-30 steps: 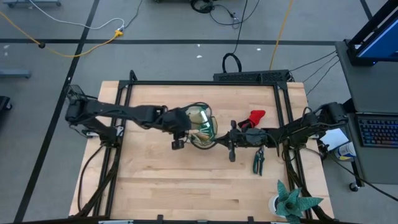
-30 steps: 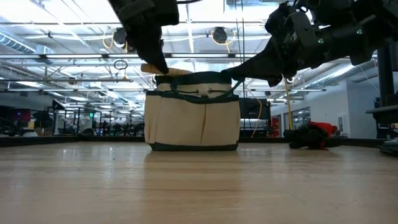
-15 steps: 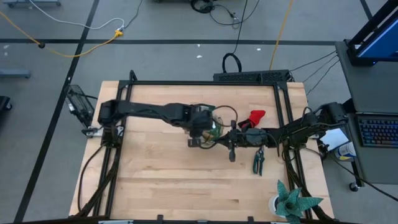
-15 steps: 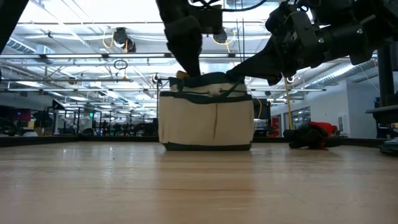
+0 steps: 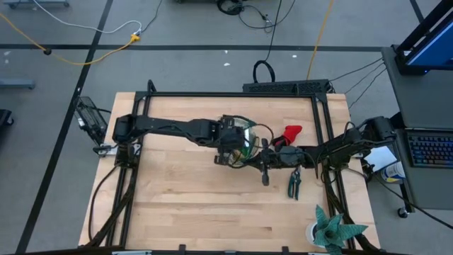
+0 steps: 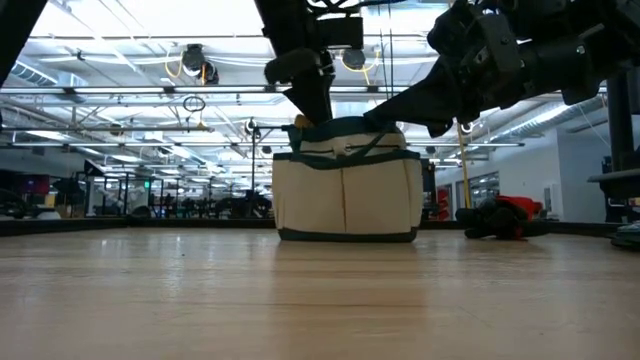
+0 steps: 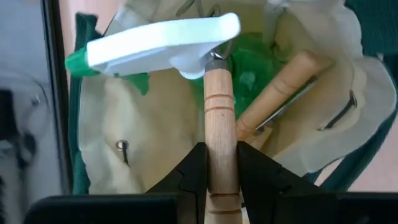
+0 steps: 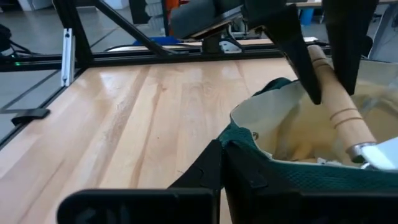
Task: Pick & Place Garden tools in Gardening bag
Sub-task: Put the brown hand rake into the brown gardening bag
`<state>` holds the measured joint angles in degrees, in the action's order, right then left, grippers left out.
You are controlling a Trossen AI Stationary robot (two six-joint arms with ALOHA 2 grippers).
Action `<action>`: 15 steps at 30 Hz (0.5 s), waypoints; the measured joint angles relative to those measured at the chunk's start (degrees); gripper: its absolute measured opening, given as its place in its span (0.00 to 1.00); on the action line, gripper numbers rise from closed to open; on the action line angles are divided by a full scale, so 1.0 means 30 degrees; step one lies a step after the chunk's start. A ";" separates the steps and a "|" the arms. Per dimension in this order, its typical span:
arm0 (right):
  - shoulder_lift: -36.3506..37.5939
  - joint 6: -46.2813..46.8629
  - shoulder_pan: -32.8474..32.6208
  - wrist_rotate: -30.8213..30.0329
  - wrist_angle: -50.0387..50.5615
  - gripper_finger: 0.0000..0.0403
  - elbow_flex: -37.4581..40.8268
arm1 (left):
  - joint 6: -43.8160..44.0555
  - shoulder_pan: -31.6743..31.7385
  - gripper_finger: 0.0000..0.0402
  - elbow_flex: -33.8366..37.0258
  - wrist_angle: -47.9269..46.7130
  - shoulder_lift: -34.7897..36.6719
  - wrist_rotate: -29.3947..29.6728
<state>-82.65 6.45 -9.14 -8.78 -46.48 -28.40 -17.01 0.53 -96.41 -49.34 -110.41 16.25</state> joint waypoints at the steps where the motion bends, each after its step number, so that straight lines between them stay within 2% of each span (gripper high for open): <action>1: 0.0000 -0.0109 -0.0003 0.0000 0.0007 0.00 0.0000 | -0.0905 -0.0091 0.18 -0.0003 0.0025 0.0000 0.0132; 7: 0.0000 -0.0550 0.0003 -0.0007 0.0000 0.00 0.0000 | -0.6526 -0.0669 0.18 -0.0003 0.1322 0.0000 0.0694; 15: 0.0000 -0.0543 0.0004 -0.0029 0.0007 0.00 0.0000 | -0.4710 -0.0138 0.19 -0.0003 0.2050 0.0000 -0.0069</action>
<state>-82.65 4.82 -9.13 -8.86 -46.46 -28.40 -31.14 0.12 -96.42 -43.19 -110.41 16.04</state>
